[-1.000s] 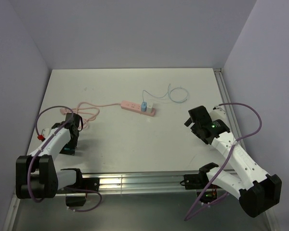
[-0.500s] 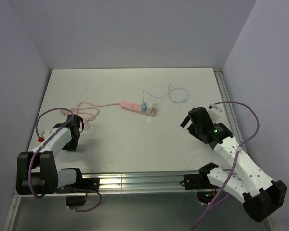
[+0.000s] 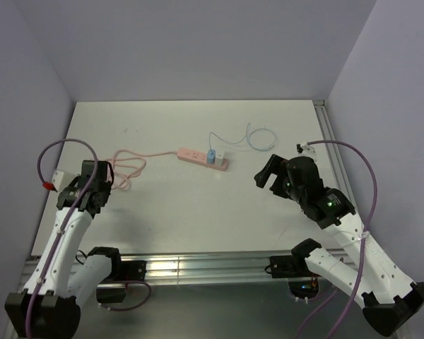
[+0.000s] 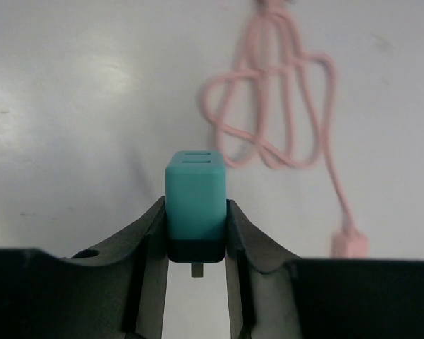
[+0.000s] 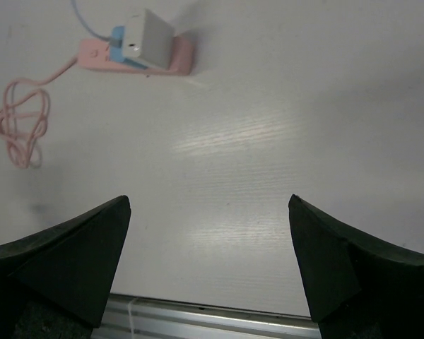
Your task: Insert the plug
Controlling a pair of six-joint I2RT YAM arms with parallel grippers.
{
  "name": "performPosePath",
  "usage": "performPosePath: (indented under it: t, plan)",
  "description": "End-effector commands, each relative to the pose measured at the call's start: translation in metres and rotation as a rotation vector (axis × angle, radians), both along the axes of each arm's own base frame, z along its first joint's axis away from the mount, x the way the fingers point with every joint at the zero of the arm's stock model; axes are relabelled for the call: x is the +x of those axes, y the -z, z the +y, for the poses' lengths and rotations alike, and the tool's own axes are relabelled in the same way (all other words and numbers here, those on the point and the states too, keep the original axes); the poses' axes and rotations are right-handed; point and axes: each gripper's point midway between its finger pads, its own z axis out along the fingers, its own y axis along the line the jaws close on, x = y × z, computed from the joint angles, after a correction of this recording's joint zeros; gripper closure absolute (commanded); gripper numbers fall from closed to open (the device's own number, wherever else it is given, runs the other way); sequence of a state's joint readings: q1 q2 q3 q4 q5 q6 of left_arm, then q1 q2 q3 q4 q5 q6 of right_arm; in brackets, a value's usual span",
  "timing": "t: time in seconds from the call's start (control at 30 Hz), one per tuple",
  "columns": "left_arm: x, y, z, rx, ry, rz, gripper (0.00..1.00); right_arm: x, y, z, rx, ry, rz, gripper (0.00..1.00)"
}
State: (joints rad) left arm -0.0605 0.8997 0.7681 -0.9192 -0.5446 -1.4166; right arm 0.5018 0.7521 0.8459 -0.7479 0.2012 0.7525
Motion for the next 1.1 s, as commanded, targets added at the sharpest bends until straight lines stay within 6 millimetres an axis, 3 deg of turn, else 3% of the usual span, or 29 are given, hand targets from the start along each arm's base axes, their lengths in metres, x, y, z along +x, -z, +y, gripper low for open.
performPosePath:
  t: [0.0,0.03,0.1,0.13,0.17,0.2,0.23,0.3,0.43,0.63,0.77,0.83,0.87,1.0,1.07]
  plan:
    - [0.022,-0.054,-0.036,0.095,0.393,-0.119,1.00,0.000,-0.035,0.038,0.073,-0.236,-0.102,0.00]
    - [0.027,-0.069,-0.061,0.064,0.542,-0.197,1.00,-0.001,-0.037,0.046,0.089,-0.285,-0.109,0.00]
    - [0.032,-0.095,-0.089,0.106,0.753,-0.315,1.00,-0.005,-0.042,0.059,0.127,-0.350,-0.102,0.00]
    - [0.024,-0.112,-0.107,0.082,0.852,-0.407,1.00,-0.004,-0.045,0.064,0.141,-0.373,-0.110,0.00]
    - [0.020,-0.117,-0.122,0.065,0.932,-0.458,1.00,-0.005,-0.048,0.068,0.153,-0.389,-0.115,0.00]
    - [0.022,-0.135,-0.132,0.087,0.996,-0.553,1.00,-0.006,-0.051,0.071,0.166,-0.406,-0.120,0.00]
    - [0.011,-0.145,-0.148,0.055,1.091,-0.613,1.00,-0.007,-0.056,0.076,0.185,-0.431,-0.128,0.00]
    - [0.008,-0.155,-0.161,0.072,1.191,-0.676,1.00,-0.010,-0.068,0.083,0.206,-0.470,-0.153,0.00]
    - [-0.005,-0.168,-0.196,0.060,1.431,-0.781,1.00,-0.020,-0.098,0.095,0.264,-0.556,-0.210,0.00]
    - [-0.024,-0.180,-0.229,0.134,1.652,-0.854,0.99,-0.035,-0.119,0.105,0.306,-0.661,-0.236,0.01]
    - [-0.043,-0.181,-0.258,0.217,1.813,-0.848,0.99,-0.045,-0.125,0.113,0.326,-0.737,-0.204,0.04]
    - [-0.040,-0.183,-0.262,0.288,1.793,-0.835,0.99,-0.049,-0.123,0.120,0.340,-0.770,-0.148,0.04]
    - [-0.051,-0.182,-0.274,0.319,1.849,-0.847,0.99,-0.048,-0.121,0.122,0.346,-0.770,-0.128,0.04]
    - [-0.057,-0.178,-0.292,0.443,1.847,-0.841,0.99,-0.046,-0.109,0.135,0.377,-0.752,0.014,0.04]
    - [-0.063,-0.175,-0.298,0.504,1.861,-0.859,0.99,-0.048,-0.115,0.142,0.378,-0.768,0.024,0.04]
